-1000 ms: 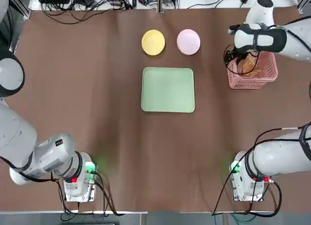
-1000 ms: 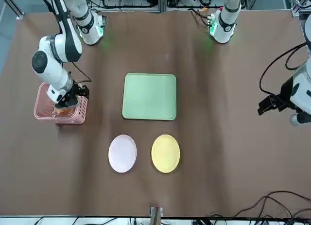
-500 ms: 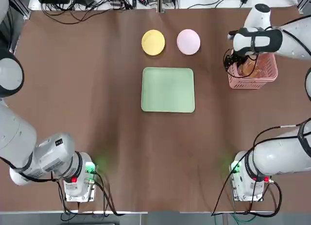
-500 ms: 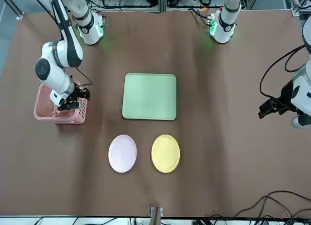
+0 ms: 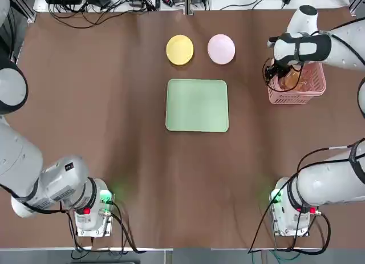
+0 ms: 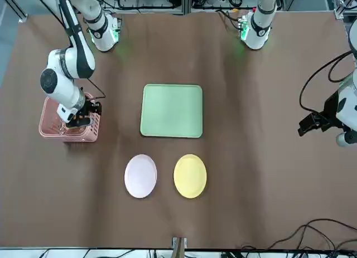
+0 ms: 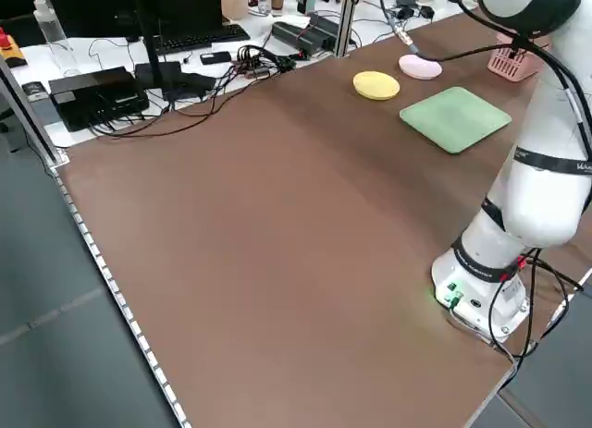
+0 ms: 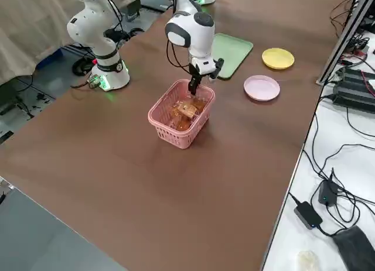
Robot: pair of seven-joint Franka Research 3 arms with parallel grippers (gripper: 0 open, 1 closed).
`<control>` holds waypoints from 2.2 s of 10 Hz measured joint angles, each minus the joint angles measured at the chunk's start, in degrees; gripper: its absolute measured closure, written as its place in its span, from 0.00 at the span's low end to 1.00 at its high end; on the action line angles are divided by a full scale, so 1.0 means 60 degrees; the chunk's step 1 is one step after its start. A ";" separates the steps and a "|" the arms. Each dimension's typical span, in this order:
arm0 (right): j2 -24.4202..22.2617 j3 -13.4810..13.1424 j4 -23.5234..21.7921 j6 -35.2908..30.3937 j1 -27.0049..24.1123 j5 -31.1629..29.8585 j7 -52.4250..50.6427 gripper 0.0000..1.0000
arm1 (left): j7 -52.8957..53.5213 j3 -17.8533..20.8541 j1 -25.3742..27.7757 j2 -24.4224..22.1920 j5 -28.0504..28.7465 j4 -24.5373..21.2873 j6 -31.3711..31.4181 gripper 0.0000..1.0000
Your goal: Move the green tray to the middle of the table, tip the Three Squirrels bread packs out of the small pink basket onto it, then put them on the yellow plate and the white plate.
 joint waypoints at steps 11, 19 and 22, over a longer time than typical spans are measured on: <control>-0.0636 0.0126 0.1979 -0.2957 0.0140 0.0352 -0.0154 0.93 | 0.0139 -0.0185 0.0019 0.0005 -0.0055 -0.0043 -0.0016 0.00; -0.1242 0.0169 0.3151 -0.4453 0.1648 0.5572 -0.0050 0.93 | 0.0856 -0.0161 0.0087 0.0008 -0.0213 -0.0070 -0.0016 0.00; -0.1092 0.0196 0.2883 -0.2705 0.3140 0.7458 -0.0003 0.93 | 0.1172 -0.0152 0.0125 0.0008 -0.0296 -0.0070 -0.0016 0.00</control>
